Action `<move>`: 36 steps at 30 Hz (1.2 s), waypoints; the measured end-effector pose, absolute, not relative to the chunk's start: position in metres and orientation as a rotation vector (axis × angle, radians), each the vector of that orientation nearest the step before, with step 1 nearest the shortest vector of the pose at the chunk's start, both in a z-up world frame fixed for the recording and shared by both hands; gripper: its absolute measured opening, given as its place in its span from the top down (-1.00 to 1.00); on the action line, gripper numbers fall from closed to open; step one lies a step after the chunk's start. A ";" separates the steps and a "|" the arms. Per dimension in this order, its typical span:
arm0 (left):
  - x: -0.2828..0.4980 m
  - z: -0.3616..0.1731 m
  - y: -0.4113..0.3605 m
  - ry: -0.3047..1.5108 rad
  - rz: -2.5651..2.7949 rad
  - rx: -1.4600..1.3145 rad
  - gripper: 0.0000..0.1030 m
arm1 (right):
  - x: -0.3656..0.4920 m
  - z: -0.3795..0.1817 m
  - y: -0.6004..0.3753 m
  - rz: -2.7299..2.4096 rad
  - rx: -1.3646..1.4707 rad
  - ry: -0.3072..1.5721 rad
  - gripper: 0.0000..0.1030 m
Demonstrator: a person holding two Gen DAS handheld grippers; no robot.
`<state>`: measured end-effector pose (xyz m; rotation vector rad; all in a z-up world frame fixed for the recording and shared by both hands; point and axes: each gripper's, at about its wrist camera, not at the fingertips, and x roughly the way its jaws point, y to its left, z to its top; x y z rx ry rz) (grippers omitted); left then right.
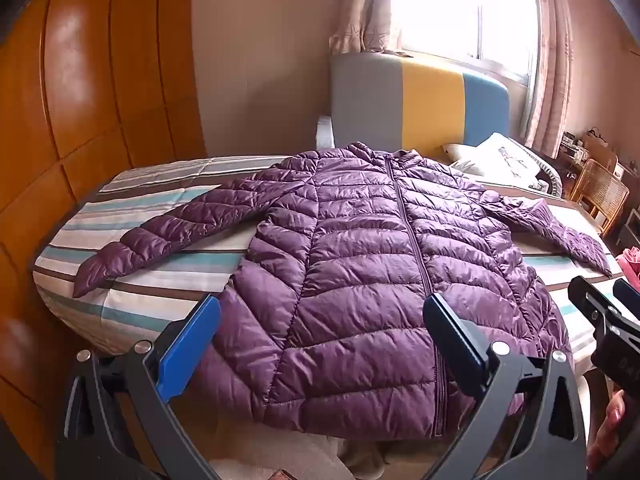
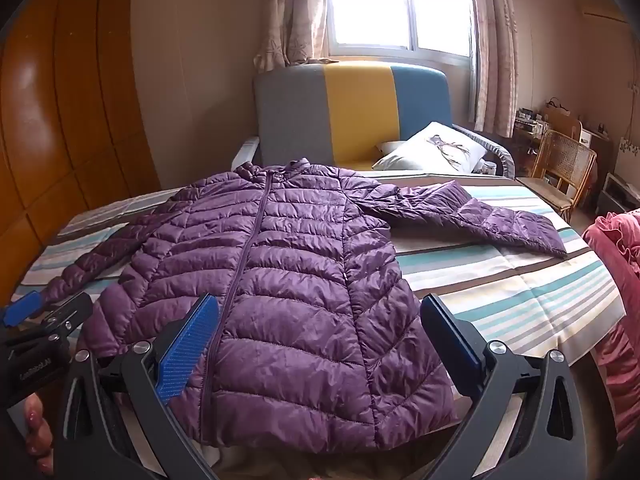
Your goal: Fold large clothes
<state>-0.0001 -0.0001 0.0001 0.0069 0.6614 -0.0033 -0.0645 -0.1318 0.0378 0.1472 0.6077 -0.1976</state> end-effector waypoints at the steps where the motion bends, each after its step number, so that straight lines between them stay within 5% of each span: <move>1: 0.000 0.000 0.000 0.662 -0.006 0.007 -0.96 | -0.064 0.038 -0.131 -0.199 0.144 0.607 -0.94; 36: -0.001 0.000 0.004 0.659 0.004 0.007 -0.96 | -0.065 0.035 -0.136 -0.195 0.171 0.616 -0.94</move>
